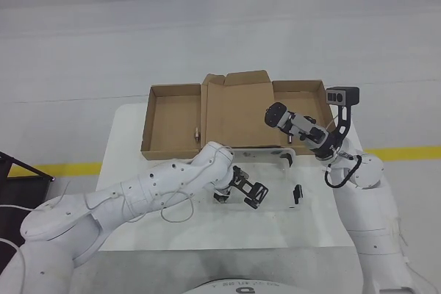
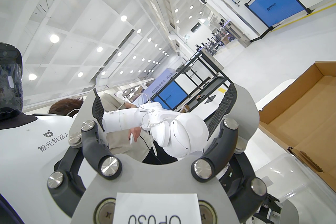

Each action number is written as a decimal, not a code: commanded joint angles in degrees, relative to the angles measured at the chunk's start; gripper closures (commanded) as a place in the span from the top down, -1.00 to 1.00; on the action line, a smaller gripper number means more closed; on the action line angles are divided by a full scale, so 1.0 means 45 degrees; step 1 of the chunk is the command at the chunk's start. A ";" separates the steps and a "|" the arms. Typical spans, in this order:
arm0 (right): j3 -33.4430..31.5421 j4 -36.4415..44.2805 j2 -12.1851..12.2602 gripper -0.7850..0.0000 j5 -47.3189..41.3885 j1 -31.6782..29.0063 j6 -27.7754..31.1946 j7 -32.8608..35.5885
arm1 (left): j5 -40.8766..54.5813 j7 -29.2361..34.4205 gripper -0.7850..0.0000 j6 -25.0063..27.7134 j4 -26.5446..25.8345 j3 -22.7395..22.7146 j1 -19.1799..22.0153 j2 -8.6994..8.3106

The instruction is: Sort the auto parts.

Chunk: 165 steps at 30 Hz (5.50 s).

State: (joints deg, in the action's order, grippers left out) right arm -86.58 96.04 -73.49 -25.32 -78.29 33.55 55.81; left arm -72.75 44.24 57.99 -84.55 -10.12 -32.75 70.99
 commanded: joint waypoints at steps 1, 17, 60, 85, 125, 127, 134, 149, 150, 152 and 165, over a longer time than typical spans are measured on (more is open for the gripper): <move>0.0000 0.0000 0.0000 1.00 0.0000 0.0000 0.0000 0.0000 | 0.0103 -0.0012 1.00 0.0003 -0.0056 0.0057 0.0014 -0.0071; 0.0000 0.0000 0.0000 1.00 0.0000 0.0000 0.0000 0.0000 | 0.0426 0.0454 0.58 0.0003 -0.0022 0.0085 -0.0044 -0.0256; 0.0000 0.0000 0.0000 1.00 0.0000 0.0000 0.0000 0.0000 | 0.1276 0.0476 -1.00 -0.0062 0.0531 -0.0254 0.0515 0.0052; 0.0000 0.0000 0.0000 1.00 0.0000 0.0000 0.0000 0.0000 | 0.0890 -0.0958 -1.00 -0.3287 -0.2623 -0.3661 -0.1010 -0.1767; 0.0000 0.0000 0.0000 1.00 0.0000 0.0000 0.0000 0.0000 | -0.1165 -0.7540 -1.00 -0.5601 -0.4555 -1.1342 -0.6769 -0.3666; 0.0000 0.0000 0.0000 1.00 0.0000 0.0000 0.0000 0.0000 | -0.1017 -0.7605 -1.00 -0.5955 -0.5030 -1.1961 -0.7511 -0.3780; 0.0000 0.0000 0.0000 1.00 0.0000 0.0000 0.0000 0.0000 | -0.0138 -1.1106 -1.00 -0.6153 -0.4642 -1.3469 -0.9634 -0.3967; 0.0000 0.0000 0.0000 1.00 0.0000 0.0000 0.0000 0.0000 | -0.0682 -1.1571 -1.00 -0.6297 -0.4642 -1.3765 -1.0171 -0.4008; 0.0000 0.0000 0.0000 1.00 0.0000 0.0000 0.0000 0.0000 | -0.0682 -1.1571 -1.00 -0.6297 -0.4642 -1.3765 -1.0171 -0.4008; 0.0000 0.0000 0.0000 1.00 0.0000 0.0000 0.0000 0.0000 | -0.0682 -1.1571 -1.00 -0.6297 -0.4642 -1.3765 -1.0171 -0.4008; 0.0000 0.0000 0.0000 1.00 0.0000 0.0000 0.0000 0.0000 | 0.4896 -1.4678 -1.00 -0.1334 -0.3191 -1.5187 -1.0448 -0.4064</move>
State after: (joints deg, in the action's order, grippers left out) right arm -86.58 96.04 -73.50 -25.32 -78.29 33.55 55.81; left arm -51.37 -21.79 51.15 -99.05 -78.38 -79.56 52.67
